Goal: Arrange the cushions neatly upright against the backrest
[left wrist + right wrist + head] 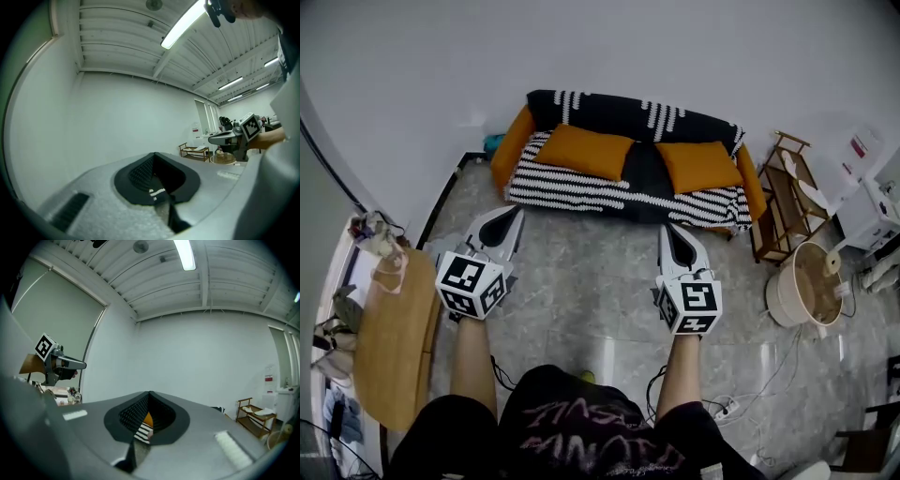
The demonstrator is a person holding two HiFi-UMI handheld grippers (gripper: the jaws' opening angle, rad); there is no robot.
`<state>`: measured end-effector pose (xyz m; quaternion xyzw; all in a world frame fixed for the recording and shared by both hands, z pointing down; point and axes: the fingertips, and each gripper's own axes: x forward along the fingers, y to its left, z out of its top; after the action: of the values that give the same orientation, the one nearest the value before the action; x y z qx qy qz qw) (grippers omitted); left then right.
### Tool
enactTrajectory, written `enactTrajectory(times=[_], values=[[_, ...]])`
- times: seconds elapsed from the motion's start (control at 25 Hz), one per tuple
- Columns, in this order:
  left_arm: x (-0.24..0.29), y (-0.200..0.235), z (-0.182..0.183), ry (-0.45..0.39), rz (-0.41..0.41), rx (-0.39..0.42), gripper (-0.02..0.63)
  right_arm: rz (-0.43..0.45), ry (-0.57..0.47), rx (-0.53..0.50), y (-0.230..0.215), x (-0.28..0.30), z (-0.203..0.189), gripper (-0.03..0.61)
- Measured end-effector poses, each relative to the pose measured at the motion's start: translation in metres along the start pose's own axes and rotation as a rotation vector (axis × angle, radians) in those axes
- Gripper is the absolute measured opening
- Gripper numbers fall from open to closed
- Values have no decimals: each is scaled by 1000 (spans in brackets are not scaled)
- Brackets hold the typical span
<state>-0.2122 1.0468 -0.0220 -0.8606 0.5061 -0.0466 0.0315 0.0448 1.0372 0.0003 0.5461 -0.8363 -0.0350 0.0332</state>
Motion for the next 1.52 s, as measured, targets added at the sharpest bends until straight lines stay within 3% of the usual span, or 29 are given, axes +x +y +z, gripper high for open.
enactTrajectory(times=[0.56,1.04,1.52], values=[[53,38,-21,23,17,-13,6,23,37,-11,-17,67,-22,11],[140,141,-49,53,-4,2,6,23,70,-55,-12,202,-36,11],[232,277,-76,60,-24,-97,6,-13,161,-117,-6,356,-50,11]])
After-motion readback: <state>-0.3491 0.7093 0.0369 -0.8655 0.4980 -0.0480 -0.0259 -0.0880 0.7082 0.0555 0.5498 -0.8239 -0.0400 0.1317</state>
